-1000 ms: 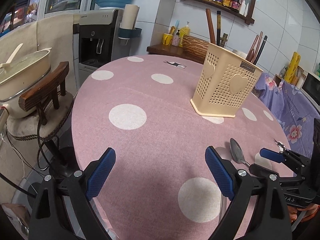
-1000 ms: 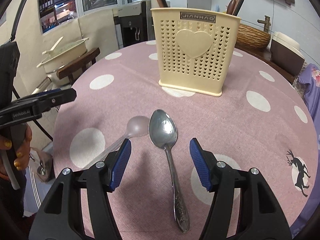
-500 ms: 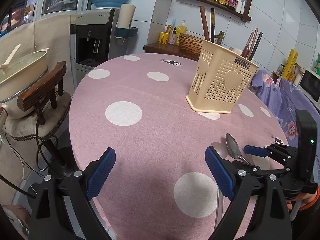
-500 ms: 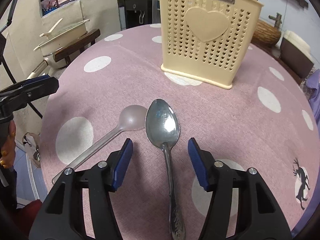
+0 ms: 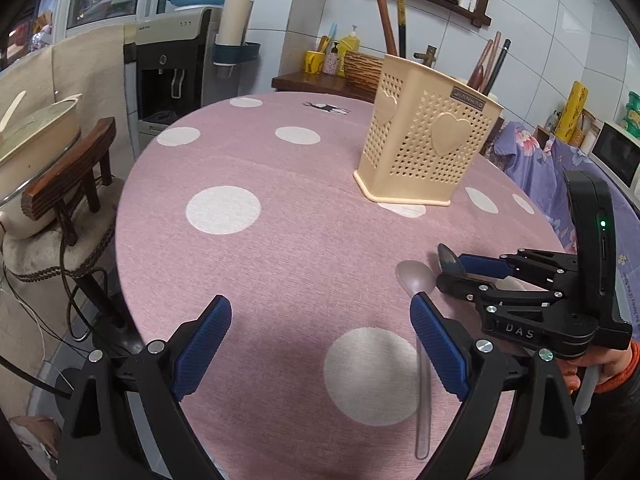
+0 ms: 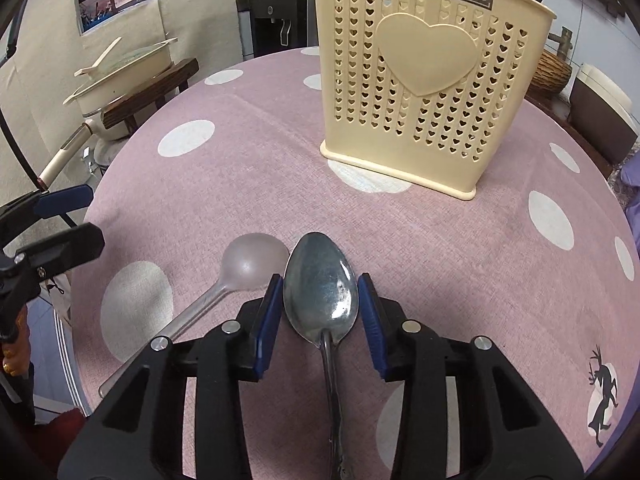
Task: Organize utensils
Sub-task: 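Grasp the steel spoon with the right tool while the left tool grasps the white plastic spoon, then lift both spoons upright and carry them over the holder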
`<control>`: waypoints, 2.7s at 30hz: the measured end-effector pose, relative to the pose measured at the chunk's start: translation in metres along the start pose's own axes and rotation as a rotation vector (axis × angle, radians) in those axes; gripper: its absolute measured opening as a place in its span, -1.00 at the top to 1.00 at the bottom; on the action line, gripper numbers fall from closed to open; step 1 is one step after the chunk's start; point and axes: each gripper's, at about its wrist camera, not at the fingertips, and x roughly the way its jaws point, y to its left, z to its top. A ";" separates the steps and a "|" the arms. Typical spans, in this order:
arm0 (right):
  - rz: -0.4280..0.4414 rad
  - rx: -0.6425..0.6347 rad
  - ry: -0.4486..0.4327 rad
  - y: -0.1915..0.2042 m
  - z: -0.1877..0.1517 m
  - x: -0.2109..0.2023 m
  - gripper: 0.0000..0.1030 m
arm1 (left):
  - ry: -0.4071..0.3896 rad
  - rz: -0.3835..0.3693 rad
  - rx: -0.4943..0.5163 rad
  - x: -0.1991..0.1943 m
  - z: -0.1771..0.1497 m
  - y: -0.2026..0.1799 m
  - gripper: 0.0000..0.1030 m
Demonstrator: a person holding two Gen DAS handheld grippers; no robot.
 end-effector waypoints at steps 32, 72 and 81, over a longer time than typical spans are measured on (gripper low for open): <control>-0.043 0.281 -0.325 -0.040 -0.003 -0.135 0.26 | 0.220 0.010 0.283 0.072 0.017 -0.090 0.02; -0.056 0.306 -0.322 -0.040 -0.002 -0.142 0.26 | -0.150 -0.089 0.056 -0.015 0.068 -0.068 0.29; -0.048 0.291 -0.374 -0.038 0.015 -0.154 0.26 | -0.212 -0.086 0.047 -0.026 0.083 -0.066 0.30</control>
